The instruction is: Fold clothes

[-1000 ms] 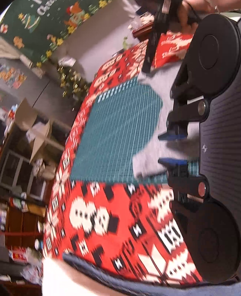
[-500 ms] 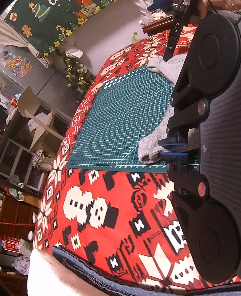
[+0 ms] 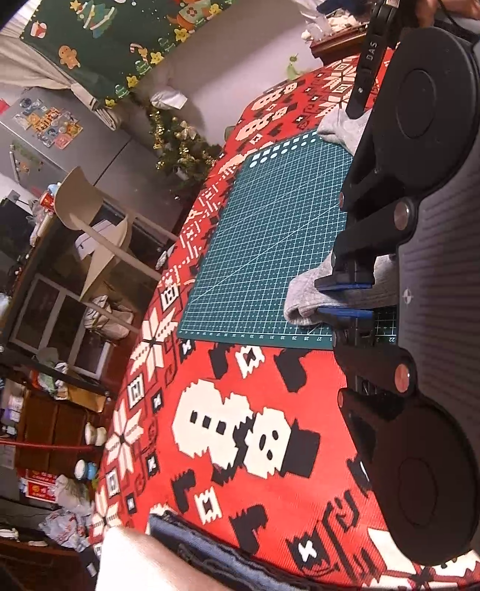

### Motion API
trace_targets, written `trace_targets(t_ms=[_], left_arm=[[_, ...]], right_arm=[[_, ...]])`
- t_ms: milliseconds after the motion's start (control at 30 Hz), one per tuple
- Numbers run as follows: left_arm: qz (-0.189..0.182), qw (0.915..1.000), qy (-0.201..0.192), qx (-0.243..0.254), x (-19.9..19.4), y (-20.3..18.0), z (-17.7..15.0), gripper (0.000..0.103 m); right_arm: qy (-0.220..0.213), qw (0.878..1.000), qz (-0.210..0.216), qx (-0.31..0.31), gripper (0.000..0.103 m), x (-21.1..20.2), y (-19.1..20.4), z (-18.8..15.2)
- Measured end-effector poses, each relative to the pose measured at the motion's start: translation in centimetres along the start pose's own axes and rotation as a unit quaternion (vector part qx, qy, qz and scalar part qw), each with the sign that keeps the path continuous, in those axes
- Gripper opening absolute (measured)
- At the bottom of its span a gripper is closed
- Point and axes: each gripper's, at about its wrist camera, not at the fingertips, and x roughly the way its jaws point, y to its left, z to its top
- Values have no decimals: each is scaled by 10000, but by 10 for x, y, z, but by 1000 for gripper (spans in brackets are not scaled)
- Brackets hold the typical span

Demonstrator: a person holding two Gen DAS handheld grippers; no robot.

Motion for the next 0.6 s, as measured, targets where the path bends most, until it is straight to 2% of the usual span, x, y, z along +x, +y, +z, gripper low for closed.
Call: trace_targets(t_ms=[33,100,167,367,533,600], left_arm=[[21,10000,-28,27,-3,-1,-1,20],[152,9997,-86,156,-10,-5,-5,27],[205,9992,-117,312,-19,-10,-9,28],[97,9973,-306,660,-56,-26,-30,38],[312,9937,-395,1005,-78,-50,-50,40],[332,9917,-355,1187,-82,-59,-59,43]], right_arm=[[-25,10000,-17,-52,12,-3,1,-1],[-41,9998,-71,-188,18,-10,5,-4],[11,9994,-127,-335,21,-17,8,-8],[-46,9987,-66,-501,32,-53,17,-23],[133,9980,-63,-619,33,-80,28,-44],[212,9977,11,-636,38,-89,34,-54]])
